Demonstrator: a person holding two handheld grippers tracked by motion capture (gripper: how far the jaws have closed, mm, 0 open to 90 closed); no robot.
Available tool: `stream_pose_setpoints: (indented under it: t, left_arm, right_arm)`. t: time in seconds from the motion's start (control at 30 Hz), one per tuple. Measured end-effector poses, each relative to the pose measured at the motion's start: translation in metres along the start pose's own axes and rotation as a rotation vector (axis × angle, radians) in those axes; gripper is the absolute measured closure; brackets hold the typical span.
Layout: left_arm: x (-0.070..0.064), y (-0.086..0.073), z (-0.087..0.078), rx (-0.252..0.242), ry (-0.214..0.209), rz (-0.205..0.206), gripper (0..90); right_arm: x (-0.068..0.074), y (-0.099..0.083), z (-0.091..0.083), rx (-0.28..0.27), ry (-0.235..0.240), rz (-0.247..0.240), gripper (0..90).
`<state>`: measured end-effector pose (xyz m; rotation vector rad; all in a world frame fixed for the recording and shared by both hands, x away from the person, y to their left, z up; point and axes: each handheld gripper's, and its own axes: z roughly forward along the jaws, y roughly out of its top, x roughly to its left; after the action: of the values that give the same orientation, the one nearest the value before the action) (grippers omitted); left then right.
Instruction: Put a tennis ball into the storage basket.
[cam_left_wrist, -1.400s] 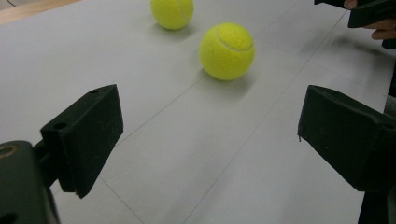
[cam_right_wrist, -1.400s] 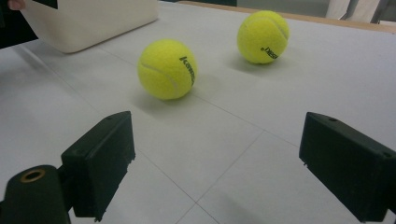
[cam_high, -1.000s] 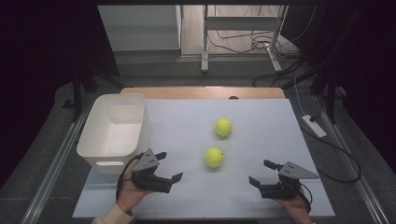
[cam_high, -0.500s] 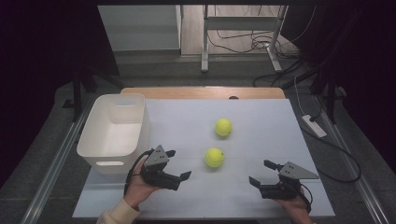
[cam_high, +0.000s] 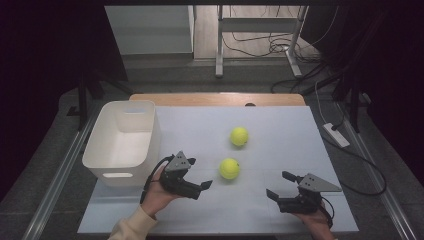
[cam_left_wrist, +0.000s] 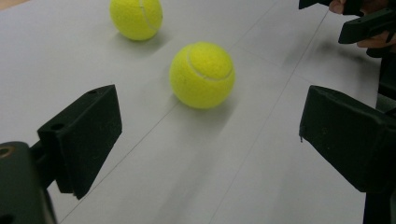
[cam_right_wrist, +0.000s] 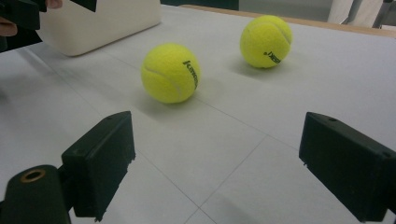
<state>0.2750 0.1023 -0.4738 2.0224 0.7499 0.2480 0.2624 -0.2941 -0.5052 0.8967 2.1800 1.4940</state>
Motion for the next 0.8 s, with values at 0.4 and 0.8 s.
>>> stream_pose_setpoints:
  t: [0.4,0.8]
  left_arm:
    - [0.000,0.009,0.012,0.012,-0.024,0.011,6.3]
    - [-0.002,0.015,0.026,0.035,-0.040,0.023,5.8]
  right_arm:
    - [0.000,0.000,0.000,0.000,0.003,-0.003,10.4]
    - [0.000,0.000,0.000,-0.005,0.008,-0.002,10.4]
